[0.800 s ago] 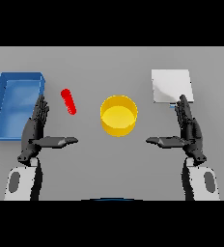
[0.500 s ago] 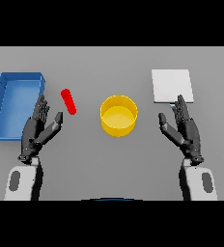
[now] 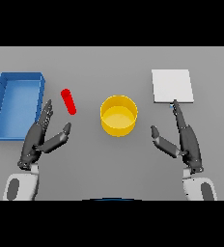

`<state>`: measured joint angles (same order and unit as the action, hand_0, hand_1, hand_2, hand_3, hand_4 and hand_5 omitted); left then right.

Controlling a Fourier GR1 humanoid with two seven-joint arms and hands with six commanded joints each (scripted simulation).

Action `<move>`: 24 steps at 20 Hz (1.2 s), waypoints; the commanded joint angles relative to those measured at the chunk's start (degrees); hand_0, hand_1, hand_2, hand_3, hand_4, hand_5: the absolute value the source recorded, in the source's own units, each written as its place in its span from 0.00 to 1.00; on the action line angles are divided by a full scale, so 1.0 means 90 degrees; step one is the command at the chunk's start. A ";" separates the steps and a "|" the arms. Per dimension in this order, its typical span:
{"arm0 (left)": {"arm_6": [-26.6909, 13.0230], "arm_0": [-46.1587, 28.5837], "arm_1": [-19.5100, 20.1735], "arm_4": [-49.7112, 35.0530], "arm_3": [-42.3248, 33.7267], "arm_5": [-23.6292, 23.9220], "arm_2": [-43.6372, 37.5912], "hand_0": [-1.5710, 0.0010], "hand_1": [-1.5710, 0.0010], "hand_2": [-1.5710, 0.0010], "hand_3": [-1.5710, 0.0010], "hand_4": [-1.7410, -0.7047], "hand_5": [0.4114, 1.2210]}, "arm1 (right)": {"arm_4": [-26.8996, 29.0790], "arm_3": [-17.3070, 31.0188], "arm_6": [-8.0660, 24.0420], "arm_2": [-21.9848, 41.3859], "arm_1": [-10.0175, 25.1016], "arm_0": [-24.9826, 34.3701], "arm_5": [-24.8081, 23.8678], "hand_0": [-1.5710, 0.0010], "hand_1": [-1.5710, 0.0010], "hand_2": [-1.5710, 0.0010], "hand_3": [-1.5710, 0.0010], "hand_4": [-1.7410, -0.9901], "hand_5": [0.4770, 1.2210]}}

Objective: Pick up the red beaker and tilt it to pour out 1 green nut into yellow bowl. Pick up the yellow bowl and place it on the metallic measuring scale.

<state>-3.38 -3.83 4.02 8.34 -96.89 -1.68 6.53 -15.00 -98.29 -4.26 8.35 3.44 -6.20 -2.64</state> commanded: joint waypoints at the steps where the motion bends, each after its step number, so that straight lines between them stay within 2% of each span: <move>1: -0.0059 0.0231 -0.0004 -0.0061 0.0261 -0.0004 -0.0096 1.00 1.00 1.00 1.00 0.45 0.35 | 0.0153 -0.0063 -0.0174 0.0011 -0.0045 -0.0131 0.0091 1.00 1.00 1.00 1.00 0.63 0.27; 4: -0.0008 0.0700 -0.0111 -0.0146 0.0787 -0.0031 -0.0187 1.00 1.00 1.00 1.00 0.37 0.39 | 0.0252 -0.0032 -0.0121 -0.0071 -0.0009 -0.0064 0.0127 1.00 1.00 1.00 1.00 0.61 0.27; 8: 0.0105 0.1371 -0.0106 -0.0028 0.1698 0.0062 -0.0365 1.00 1.00 1.00 1.00 0.35 0.41 | 0.0289 -0.0082 -0.0153 -0.0077 -0.0045 -0.0135 0.0118 1.00 1.00 1.00 1.00 0.57 0.27; 16: 0.0432 0.2488 -0.0139 -0.0080 0.3372 0.0150 -0.0809 1.00 1.00 1.00 1.00 0.40 0.37 | 0.0353 -0.0042 -0.0078 -0.0142 -0.0073 -0.0078 0.0087 1.00 1.00 1.00 1.00 0.54 0.28; 19: 0.0628 0.2743 -0.0154 -0.0054 0.3642 0.0170 -0.0846 1.00 1.00 1.00 1.00 0.41 0.37 | 0.0434 -0.0141 -0.0107 -0.0166 -0.0036 -0.0111 0.0137 1.00 1.00 1.00 1.00 0.54 0.28; 24: 0.0538 0.3214 -0.0151 -0.0018 0.4160 0.0171 -0.0925 1.00 1.00 1.00 1.00 0.41 0.37 | 0.0442 -0.0082 -0.0048 -0.0184 -0.0031 -0.0029 0.0149 1.00 1.00 1.00 1.00 0.56 0.28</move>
<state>1.36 25.13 2.65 8.18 -59.45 -0.14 -1.79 -11.01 -99.03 -4.74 6.70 3.16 -6.45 -1.31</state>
